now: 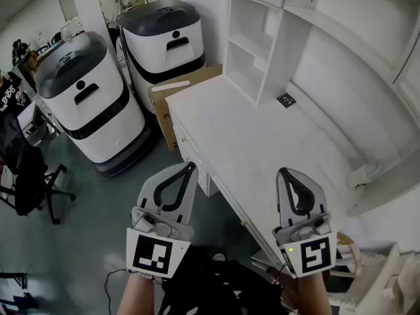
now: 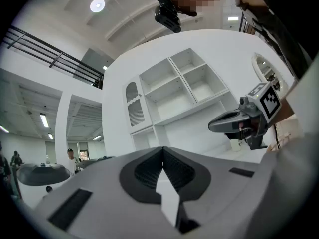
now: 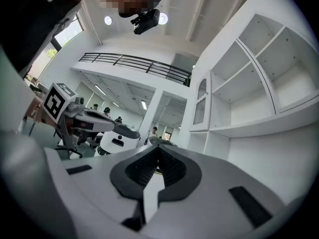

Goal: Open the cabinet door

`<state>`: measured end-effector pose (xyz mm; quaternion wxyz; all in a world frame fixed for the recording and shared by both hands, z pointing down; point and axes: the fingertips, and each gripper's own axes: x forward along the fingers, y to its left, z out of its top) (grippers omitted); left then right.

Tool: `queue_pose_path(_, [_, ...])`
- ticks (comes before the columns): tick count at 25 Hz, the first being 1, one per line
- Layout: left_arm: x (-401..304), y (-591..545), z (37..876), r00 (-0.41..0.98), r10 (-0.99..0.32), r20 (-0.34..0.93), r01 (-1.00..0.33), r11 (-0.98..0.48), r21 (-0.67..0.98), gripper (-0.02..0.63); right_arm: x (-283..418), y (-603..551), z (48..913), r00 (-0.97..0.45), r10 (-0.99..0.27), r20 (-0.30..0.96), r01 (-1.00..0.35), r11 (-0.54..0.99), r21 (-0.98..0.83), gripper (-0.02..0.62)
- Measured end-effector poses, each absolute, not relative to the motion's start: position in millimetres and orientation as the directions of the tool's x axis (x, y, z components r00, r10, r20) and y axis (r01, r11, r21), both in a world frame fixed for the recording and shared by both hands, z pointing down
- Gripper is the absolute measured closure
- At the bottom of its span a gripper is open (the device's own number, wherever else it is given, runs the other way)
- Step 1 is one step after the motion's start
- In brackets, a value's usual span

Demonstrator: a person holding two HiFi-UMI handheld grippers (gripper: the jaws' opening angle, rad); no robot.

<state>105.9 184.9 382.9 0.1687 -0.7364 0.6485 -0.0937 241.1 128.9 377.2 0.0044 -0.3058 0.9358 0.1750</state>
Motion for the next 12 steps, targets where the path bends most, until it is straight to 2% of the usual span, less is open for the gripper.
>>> queue_pose_path(12, [86.9, 179.6, 383.8, 0.147, -0.986, -0.074, -0.933, -0.113, -0.343, 0.604, 219.9, 125.2, 376.1, -0.812, -0.575, -0.105, -0.575, 0.755, 0.316, 0.594])
